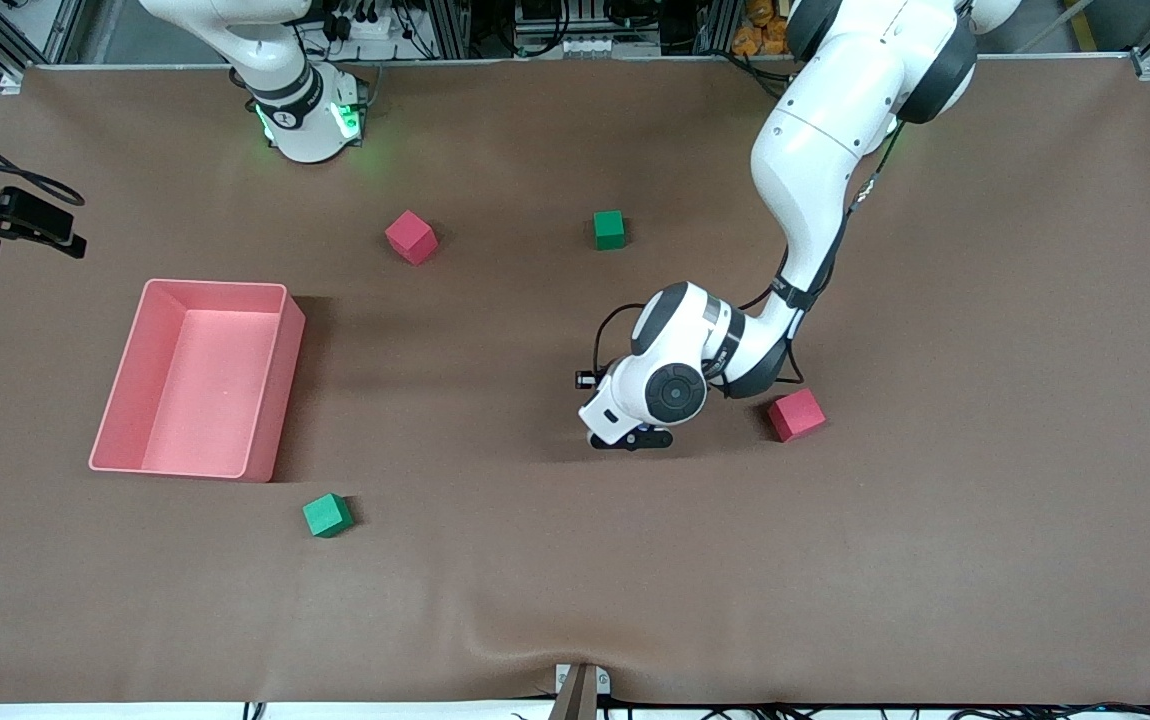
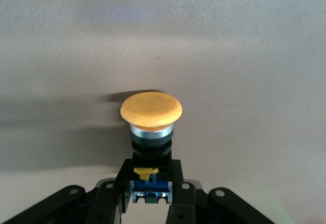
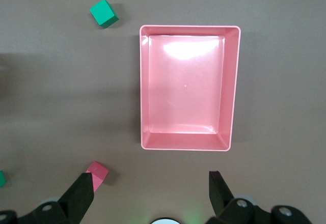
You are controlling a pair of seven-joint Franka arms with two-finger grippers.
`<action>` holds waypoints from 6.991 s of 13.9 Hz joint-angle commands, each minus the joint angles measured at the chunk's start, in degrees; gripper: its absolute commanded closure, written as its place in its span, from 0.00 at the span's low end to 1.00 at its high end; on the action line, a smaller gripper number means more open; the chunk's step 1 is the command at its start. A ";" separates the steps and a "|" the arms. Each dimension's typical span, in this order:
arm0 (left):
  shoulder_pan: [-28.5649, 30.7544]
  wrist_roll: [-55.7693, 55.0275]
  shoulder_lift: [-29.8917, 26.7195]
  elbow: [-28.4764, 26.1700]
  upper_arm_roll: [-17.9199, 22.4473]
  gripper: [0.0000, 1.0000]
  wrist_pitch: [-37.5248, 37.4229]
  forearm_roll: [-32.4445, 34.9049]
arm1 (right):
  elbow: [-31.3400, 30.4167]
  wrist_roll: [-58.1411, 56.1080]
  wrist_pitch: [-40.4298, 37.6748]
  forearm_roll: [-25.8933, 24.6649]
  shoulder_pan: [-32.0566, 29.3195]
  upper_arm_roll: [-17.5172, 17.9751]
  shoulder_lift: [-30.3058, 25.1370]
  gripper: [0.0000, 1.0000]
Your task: Place and upright button with both arms
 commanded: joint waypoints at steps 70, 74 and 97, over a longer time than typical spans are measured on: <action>-30.82 -63.88 -16.47 -0.68 24.00 0.00 -4.56 39.04 | -0.47 0.68 -4.03 0.80 -0.61 0.63 -0.79 0.00; -19.06 -45.27 -26.30 -0.86 23.74 0.00 -4.74 28.52 | -0.20 0.60 -3.94 0.89 -2.02 0.54 -0.88 0.00; 24.83 18.76 -54.61 -11.37 12.31 0.00 -31.20 15.47 | 0.15 0.42 0.89 3.53 -5.98 0.54 1.23 0.00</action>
